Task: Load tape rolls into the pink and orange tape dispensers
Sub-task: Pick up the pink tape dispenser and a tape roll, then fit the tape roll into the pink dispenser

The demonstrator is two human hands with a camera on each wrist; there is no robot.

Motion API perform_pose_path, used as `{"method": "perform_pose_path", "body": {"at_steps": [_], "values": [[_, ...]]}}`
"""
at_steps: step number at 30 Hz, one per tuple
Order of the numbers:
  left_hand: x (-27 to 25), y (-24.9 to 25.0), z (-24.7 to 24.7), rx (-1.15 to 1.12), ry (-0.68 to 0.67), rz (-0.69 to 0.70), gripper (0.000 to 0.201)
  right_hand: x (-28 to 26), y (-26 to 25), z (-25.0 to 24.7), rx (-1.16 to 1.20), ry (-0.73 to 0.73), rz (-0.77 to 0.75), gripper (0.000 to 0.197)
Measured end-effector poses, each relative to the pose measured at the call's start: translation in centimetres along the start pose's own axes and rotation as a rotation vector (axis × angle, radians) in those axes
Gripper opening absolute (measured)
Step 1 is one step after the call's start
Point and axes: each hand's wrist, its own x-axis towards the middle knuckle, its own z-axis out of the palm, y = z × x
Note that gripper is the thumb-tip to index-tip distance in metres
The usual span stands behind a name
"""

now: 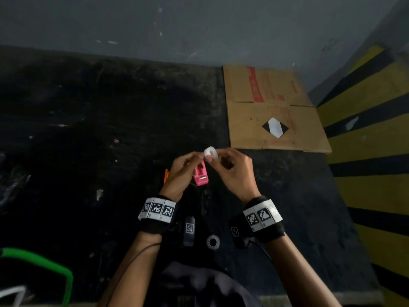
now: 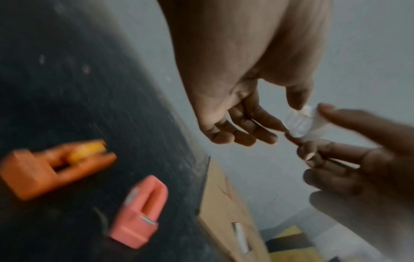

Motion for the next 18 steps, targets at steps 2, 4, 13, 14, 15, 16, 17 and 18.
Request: {"method": "perform_pose_path", "body": {"at_steps": [2,4,13,14,15,16,17,18], "values": [[-0.3,-0.7,-0.4,0.069,0.041,0.020,0.025,-0.8,0.9,-0.2,0.093,0.027,0.070,0.026],[-0.5,-2.0,-1.3,0.141,0.090,0.019,0.023,-2.2,2.9,-0.4,0.056,0.056,0.133,0.024],[-2.3,-6.6,-3.8,0.271,0.193,-0.082,0.024,-13.4,14.5,1.9,-0.692,-0.382,0.436,0.038],[-2.4,-6.8,-3.9,0.281,0.197,-0.093,0.024,-13.9,14.7,2.0,-0.688,-0.386,0.453,0.040],[-2.4,-6.9,-3.8,0.294,0.198,-0.102,0.023,-14.2,15.0,2.1,-0.687,-0.387,0.460,0.042],[-2.4,-7.0,-3.8,0.304,0.193,-0.106,0.023,-14.4,14.9,2.2,-0.693,-0.384,0.461,0.045],[-2.5,-7.1,-3.7,0.307,0.185,-0.108,0.024,-14.6,14.8,2.3,-0.698,-0.380,0.456,0.048],[-2.5,-7.2,-3.6,0.305,0.181,-0.113,0.025,-14.7,14.5,2.4,-0.704,-0.365,0.435,0.051]]}}
